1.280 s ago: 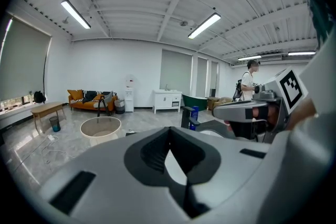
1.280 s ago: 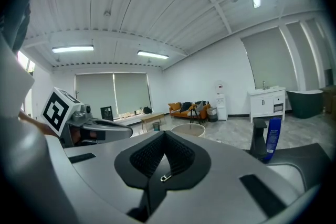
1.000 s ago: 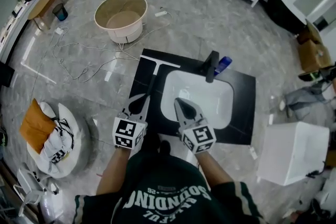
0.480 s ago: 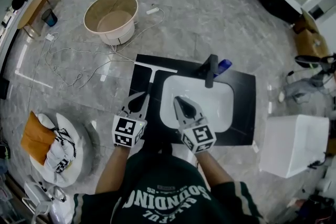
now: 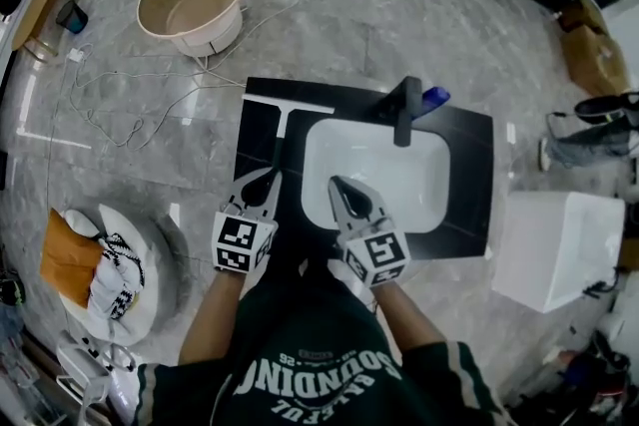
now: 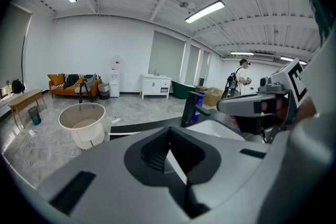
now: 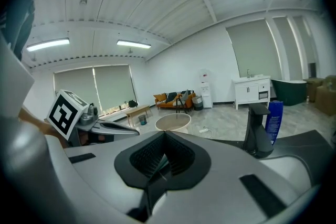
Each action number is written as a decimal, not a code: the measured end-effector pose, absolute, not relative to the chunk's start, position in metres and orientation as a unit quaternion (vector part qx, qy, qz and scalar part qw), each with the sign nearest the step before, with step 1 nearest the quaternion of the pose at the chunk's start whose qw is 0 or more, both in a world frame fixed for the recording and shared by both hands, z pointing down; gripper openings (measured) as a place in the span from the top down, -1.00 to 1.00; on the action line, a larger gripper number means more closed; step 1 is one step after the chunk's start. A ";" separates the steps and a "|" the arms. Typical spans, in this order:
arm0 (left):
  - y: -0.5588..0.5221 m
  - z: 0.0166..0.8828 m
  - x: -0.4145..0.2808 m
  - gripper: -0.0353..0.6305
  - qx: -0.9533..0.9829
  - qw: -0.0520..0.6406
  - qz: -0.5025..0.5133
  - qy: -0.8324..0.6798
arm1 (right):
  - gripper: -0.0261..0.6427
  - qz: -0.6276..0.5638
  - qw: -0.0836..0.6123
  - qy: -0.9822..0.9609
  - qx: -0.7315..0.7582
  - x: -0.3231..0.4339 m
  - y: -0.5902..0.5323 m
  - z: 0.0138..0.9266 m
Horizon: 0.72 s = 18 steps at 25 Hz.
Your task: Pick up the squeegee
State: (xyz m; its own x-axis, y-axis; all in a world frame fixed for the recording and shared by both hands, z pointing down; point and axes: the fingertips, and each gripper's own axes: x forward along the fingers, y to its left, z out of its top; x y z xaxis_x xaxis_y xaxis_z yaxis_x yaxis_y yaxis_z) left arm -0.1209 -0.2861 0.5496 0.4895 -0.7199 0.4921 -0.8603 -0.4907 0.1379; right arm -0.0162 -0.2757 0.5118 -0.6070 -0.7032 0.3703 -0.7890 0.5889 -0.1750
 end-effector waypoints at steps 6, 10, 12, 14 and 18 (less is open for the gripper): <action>-0.289 0.569 -0.119 0.89 0.841 0.203 0.195 -0.463 | 0.92 0.173 0.130 -0.878 0.427 -0.018 -0.279 0.528; -0.295 0.576 -0.118 0.59 0.837 0.216 0.187 -0.467 | 0.92 0.180 0.133 -0.875 0.430 -0.017 -0.281 0.535; -0.297 0.579 -0.118 0.37 0.833 0.220 0.186 -0.473 | 0.92 0.184 0.134 -0.873 0.432 -0.016 -0.281 0.537; -0.298 0.584 -0.119 0.34 0.828 0.228 0.190 -0.476 | 0.92 0.186 0.136 -0.871 0.434 -0.016 -0.281 0.539; -0.304 0.599 -0.118 0.33 0.817 0.238 0.210 -0.481 | 0.92 0.188 0.141 -0.868 0.438 -0.012 -0.285 0.543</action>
State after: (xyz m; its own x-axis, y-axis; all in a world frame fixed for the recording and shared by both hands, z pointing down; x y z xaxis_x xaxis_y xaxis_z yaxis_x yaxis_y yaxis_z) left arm -0.1178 -0.3040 0.5986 0.4485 -0.6870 0.5717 -0.8865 -0.4236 0.1864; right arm -0.0125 -0.2851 0.5431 -0.5758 -0.7076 0.4095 -0.8136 0.5450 -0.2023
